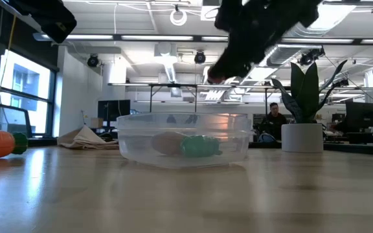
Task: Pick and placing Produce into tupperware
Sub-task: Put the small peach into the transparent bin
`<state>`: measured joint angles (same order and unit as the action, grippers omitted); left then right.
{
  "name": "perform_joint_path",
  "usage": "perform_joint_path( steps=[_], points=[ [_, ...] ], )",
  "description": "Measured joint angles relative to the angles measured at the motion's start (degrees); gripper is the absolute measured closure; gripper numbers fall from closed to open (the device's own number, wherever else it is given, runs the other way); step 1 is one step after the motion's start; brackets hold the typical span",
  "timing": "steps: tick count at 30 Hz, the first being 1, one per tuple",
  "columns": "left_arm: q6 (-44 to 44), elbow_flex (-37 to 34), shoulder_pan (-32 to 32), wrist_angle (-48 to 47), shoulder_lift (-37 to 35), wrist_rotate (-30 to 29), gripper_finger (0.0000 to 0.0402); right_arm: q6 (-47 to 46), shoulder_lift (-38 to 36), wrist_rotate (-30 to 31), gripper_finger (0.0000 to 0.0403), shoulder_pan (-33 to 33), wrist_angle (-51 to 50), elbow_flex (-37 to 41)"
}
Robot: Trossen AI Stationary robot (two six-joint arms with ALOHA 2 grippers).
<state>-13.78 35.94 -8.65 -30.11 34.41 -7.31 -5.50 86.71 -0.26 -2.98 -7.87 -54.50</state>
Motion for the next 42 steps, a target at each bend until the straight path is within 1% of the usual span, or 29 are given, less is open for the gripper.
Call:
perform_joint_path(
  steps=[5,7,14,20,27,42],
  points=[
    [0.00,0.00,-0.02,0.00,0.00,0.00,0.0396,0.19,4.87,-4.70,0.0279,1.24,8.28,1.64],
    [-0.02,-0.01,-0.01,-0.01,0.00,0.00,0.0396,1.31,7.52,-5.03,0.0279,1.27,10.77,1.39],
    [0.00,0.00,0.00,-0.01,0.00,0.00,0.0396,2.87,15.33,-6.74,0.0279,0.67,11.24,-2.85],
    [0.00,0.00,-0.02,0.02,0.00,0.00,0.0396,3.56,20.01,-6.83,0.0279,-0.01,10.66,-4.70],
    [-0.01,0.00,-0.02,0.00,0.00,0.00,0.0396,5.45,21.10,-4.47,0.0279,-0.17,10.68,-4.74],
    [0.00,0.00,-0.01,0.00,0.00,0.00,0.0396,5.56,21.10,-4.43,0.0279,-0.17,10.35,-4.74]
  ],
)
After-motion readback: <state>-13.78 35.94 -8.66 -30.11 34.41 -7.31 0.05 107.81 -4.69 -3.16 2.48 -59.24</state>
